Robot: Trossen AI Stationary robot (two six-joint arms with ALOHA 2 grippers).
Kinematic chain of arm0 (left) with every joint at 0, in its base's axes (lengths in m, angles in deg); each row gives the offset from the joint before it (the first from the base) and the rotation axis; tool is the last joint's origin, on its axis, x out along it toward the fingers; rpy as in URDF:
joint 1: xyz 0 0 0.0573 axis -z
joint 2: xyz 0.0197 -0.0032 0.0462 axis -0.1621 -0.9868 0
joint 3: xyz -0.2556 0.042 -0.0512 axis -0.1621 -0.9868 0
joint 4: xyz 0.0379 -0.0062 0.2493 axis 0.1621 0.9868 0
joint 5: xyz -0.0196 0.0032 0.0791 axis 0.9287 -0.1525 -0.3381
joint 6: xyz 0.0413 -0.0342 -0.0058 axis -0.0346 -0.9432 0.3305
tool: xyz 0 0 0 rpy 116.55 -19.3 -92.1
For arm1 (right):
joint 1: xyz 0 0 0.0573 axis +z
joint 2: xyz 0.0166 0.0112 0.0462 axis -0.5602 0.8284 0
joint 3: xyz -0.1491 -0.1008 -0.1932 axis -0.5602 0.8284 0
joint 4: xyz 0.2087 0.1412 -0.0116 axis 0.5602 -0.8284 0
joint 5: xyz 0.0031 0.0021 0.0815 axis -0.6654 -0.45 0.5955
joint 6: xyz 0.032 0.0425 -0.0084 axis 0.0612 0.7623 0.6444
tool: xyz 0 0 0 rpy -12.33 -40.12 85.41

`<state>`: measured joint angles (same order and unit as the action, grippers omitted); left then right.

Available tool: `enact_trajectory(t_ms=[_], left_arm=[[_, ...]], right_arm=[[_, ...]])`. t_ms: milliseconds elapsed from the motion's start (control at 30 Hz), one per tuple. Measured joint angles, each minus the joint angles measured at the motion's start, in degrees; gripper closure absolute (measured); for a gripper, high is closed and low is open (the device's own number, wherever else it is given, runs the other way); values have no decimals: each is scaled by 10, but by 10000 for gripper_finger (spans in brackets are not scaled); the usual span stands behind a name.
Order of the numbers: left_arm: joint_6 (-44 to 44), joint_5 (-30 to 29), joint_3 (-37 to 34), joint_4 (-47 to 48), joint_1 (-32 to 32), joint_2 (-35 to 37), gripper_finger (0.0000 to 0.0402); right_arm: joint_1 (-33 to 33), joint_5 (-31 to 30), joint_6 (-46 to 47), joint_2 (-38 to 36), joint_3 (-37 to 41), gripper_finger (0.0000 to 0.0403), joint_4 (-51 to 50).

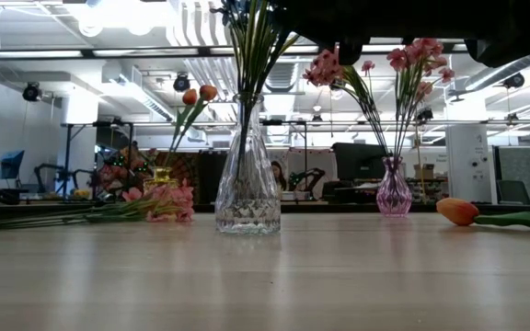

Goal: Sort flowers into vase by color
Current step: Put the blue flowers into the transparent vase

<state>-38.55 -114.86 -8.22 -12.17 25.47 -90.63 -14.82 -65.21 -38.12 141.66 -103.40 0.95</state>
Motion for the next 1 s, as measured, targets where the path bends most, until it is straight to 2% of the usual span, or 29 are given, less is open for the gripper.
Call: enact_trajectory(t_ms=[167,333,567,767,867,1000], left_arm=[[14,-4,0,-76,-12,-44,212],[-33,-10,0,-113,-30,-94,212],[-35,-75,0,-173,-51,-147,212],[-35,-75,0,-181,-57,-150,212],[-32,-43,0,-185,-57,-150,212],[-25,-33,0,-186,-54,-150,212]], right_arm=[[0,1,4,0,0,197,1],[0,1,6,0,0,197,2],[0,2,7,0,0,197,2],[0,2,7,0,0,197,2],[0,2,7,0,0,197,2],[0,2,7,0,0,197,3]])
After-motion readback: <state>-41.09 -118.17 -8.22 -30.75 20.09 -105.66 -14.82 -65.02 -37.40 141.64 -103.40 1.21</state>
